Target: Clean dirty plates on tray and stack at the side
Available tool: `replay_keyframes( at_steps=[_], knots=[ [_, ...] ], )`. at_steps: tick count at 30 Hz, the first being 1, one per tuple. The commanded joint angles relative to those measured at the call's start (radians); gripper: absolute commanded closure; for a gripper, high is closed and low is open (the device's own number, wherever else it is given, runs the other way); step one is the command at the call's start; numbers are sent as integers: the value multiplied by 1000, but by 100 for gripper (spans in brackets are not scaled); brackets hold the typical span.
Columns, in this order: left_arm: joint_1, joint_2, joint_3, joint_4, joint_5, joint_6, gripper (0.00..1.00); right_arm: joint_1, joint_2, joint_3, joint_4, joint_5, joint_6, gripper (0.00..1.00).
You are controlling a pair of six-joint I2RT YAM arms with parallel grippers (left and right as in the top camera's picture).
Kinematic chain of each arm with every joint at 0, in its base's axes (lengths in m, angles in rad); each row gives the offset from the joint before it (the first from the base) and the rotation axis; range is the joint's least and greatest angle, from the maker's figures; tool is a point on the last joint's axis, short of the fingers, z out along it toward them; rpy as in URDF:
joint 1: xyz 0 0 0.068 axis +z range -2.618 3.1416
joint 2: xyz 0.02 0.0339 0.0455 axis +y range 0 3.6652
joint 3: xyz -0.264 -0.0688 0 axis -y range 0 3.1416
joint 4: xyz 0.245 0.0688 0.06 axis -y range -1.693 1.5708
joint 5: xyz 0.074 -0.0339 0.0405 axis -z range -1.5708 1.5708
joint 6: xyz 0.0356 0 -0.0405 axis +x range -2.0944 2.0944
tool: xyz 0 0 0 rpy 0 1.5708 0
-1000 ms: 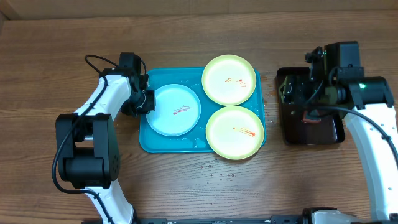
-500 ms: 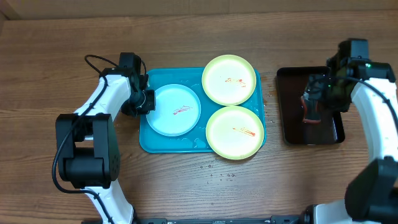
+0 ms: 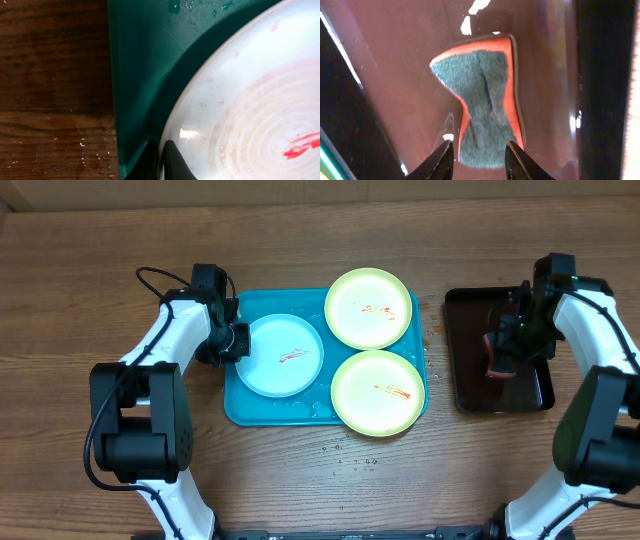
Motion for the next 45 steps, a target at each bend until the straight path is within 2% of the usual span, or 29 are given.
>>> replay_keyframes(
  at_steps=[1,5,11,13,16,17,22,28,33,41,45],
  knots=[
    [-1,24,12,10,-4,7,96,-2,38,21,34,10,-15,64],
    [-1,25,12,10,-4,7,96,-2,76,19,70,9,-19,64],
    [-1,24,12,10,-4,7,96,-1,121,18,69,13,-34,73],
    [-1,24,12,10,-3,6,96,-1,126,13,68,13,-33,80],
    [-1,24,12,9,-3,6,96,-1,126,12,65,13,-32,96],
    [-1,24,12,9,-3,6,96,-1,126,12,64,13,-28,96],
    [-1,24,12,9,1,7,96,-1,125,62,18,-23,14,96],
    [-1,24,12,10,32,7,96,6,113,295,-161,-196,17,96],
    [-1,24,12,9,50,7,96,70,109,482,-271,-322,50,96],
    [0,24,12,-3,81,3,96,273,109,526,-230,-521,89,96],
    [1,24,12,-13,131,4,96,414,109,526,-142,-518,188,96]
  ],
)
